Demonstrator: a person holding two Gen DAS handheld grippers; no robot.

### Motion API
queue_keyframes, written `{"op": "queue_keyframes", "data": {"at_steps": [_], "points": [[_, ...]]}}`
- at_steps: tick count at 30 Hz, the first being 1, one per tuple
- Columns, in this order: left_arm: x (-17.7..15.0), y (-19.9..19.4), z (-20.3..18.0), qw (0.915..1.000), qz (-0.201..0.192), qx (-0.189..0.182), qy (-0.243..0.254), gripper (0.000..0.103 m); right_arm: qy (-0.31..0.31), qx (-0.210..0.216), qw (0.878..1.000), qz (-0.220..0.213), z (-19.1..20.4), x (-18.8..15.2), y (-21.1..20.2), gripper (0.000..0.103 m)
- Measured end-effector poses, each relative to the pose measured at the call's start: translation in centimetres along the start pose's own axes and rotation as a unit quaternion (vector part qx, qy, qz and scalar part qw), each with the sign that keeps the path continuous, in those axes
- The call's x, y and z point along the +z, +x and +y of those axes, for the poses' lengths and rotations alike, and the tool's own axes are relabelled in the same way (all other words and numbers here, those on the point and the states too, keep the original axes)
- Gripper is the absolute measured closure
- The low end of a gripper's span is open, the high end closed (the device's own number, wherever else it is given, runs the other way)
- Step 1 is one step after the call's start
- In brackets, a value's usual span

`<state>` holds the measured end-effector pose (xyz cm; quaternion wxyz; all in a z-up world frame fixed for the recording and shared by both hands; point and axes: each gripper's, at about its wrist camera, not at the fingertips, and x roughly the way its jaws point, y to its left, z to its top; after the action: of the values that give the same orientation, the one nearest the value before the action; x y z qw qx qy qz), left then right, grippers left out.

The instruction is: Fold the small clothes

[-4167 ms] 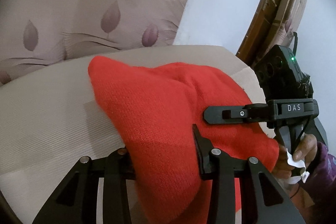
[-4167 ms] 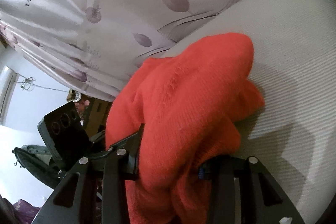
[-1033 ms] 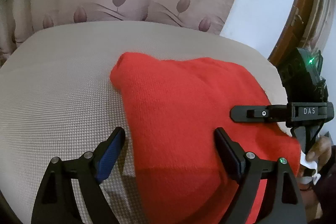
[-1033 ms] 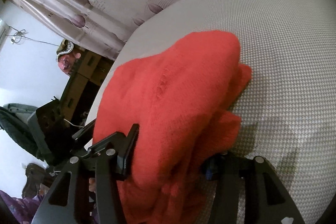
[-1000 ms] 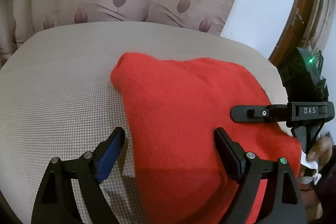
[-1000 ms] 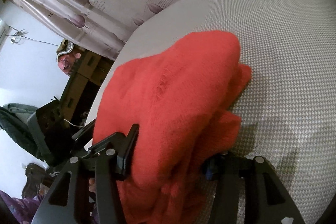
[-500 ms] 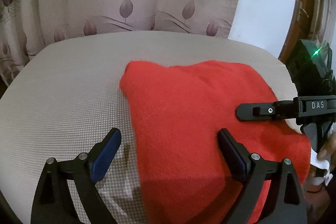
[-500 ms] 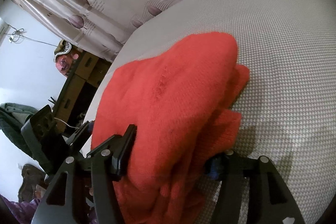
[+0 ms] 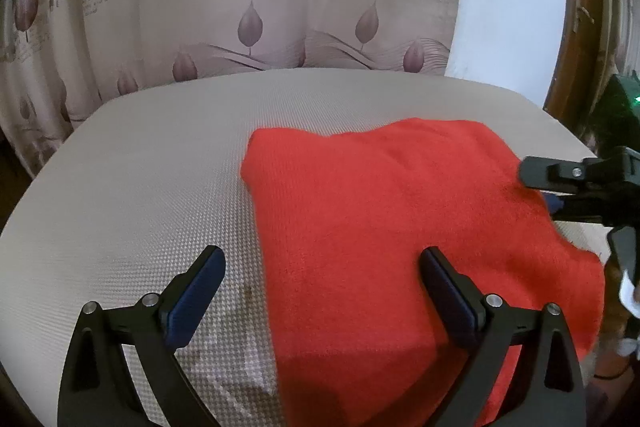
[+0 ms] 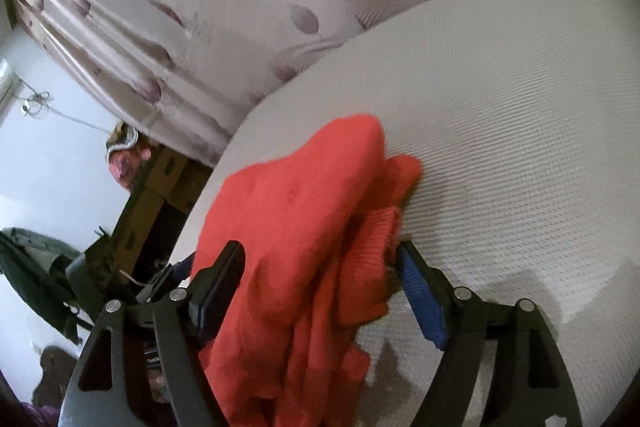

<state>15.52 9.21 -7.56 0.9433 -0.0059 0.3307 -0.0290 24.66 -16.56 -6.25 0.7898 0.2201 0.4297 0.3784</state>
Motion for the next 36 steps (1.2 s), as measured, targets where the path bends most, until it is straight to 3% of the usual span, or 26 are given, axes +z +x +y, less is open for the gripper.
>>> {"op": "queue_keyframes", "data": {"at_steps": [12,15,17,21,27,29,30,31,33,36], "points": [[0.1,-1.8,-2.0,0.9976,-0.024,0.043,0.05,0.006,-0.02,-0.031,0.999,-0.027,0.3,-2.1,-2.8,0.026],[-0.2,-3.6,-3.0,0.9965,-0.047,0.011,0.068,0.006,-0.02,-0.026,0.999,-0.027,0.0,-2.4,-3.4,0.026],[-0.8,-5.0,-4.0,0.9936,-0.065,-0.034,0.086,0.006,-0.015,-0.023,0.999,-0.03,-0.2,-2.7,-3.9,0.026],[-2.1,-6.1,-7.0,0.9799,-0.058,-0.118,0.15,0.006,-0.01,-0.022,0.999,-0.035,-0.8,-3.4,-4.7,0.024],[-3.8,-5.8,-12.5,0.9558,-0.063,-0.125,0.259,0.006,0.014,-0.023,0.999,-0.043,-2.6,-4.3,-6.1,0.024],[-4.6,-5.2,-14.5,0.9442,-0.061,-0.1,0.308,0.006,0.022,-0.021,0.998,-0.048,-3.2,-4.5,-6.7,0.024],[-5.0,-4.8,-15.1,0.9399,-0.056,-0.09,0.325,0.012,0.024,-0.02,0.998,-0.05,-3.4,-4.5,-7.0,0.024],[-5.2,-4.2,-15.6,0.9362,-0.044,-0.086,0.338,0.032,0.025,-0.021,0.998,-0.052,-3.5,-4.6,-7.2,0.024],[-4.8,-3.2,-15.5,0.9425,-0.024,-0.085,0.322,0.042,0.029,-0.021,0.998,-0.055,-3.7,-4.6,-7.6,0.024],[-3.3,-3.1,-14.4,0.955,-0.021,-0.109,0.275,0.043,0.033,-0.017,0.998,-0.058,-3.8,-4.6,-8.0,0.023]]}}
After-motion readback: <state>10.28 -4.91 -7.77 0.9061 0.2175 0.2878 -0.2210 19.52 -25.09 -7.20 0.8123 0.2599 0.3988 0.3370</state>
